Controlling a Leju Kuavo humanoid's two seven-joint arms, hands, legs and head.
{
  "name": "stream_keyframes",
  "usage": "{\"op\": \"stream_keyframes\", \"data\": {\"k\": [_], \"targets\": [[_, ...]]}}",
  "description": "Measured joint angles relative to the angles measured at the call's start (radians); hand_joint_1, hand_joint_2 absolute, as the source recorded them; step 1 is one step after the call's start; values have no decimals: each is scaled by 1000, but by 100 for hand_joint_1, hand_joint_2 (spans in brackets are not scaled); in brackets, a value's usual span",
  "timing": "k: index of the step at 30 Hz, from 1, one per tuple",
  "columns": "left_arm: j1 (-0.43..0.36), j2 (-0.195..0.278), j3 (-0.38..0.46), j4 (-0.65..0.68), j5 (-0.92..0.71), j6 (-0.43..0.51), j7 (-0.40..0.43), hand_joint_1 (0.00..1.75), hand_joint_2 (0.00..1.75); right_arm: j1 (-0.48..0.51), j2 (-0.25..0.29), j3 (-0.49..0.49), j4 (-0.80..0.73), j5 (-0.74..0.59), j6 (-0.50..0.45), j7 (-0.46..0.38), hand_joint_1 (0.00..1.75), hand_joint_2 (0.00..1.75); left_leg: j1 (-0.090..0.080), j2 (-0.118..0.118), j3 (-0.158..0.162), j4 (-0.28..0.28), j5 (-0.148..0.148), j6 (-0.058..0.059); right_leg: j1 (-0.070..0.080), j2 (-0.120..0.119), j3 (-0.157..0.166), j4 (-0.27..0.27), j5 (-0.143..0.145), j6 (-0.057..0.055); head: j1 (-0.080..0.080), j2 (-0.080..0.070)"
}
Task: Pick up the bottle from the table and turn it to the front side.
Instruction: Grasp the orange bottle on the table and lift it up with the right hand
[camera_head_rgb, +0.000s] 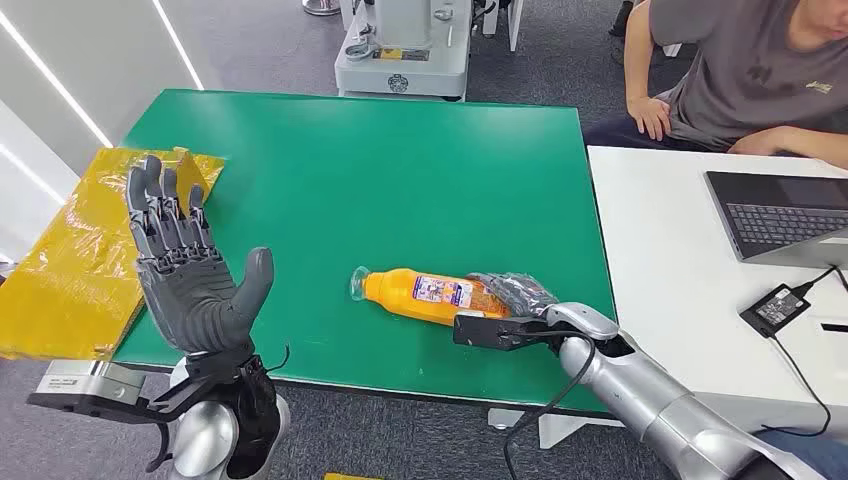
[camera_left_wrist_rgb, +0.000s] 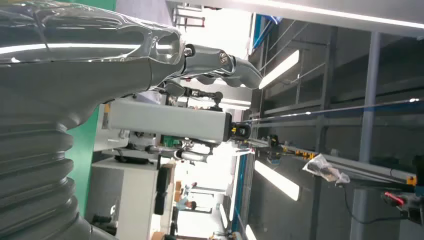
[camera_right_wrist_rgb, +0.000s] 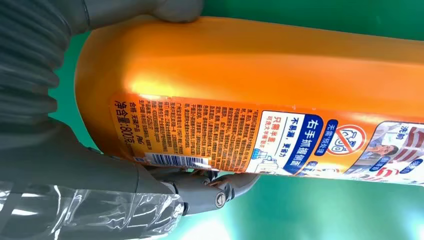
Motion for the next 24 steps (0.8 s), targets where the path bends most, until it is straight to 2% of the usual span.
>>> {"op": "stream_keyframes", "data": {"k": [11, 15, 19, 24], "targets": [[0, 2, 0, -5, 1, 17, -19, 0, 175, -4, 86, -86, -19, -20, -167, -53, 175, 175, 0, 0, 0, 0, 0, 0, 0, 0, 0, 0, 0, 0, 0, 0], [0, 2, 0, -5, 12, 33, -39, 0, 175, 6, 132, -126, -43, 4, -329, -97, 175, 175, 0, 0, 0, 0, 0, 0, 0, 0, 0, 0, 0, 0, 0, 0], [-5, 1, 0, -5, 7, 33, -46, 0, 175, 42, 178, -181, -102, -5, -516, -188, 175, 175, 0, 0, 0, 0, 0, 0, 0, 0, 0, 0, 0, 0, 0, 0], [-46, -2, -2, -4, -39, 25, -46, 0, 175, 121, 211, -251, -208, -40, -632, -291, 175, 175, 0, 0, 0, 0, 0, 0, 0, 0, -1, 0, 0, 0, 0, 0]]}}
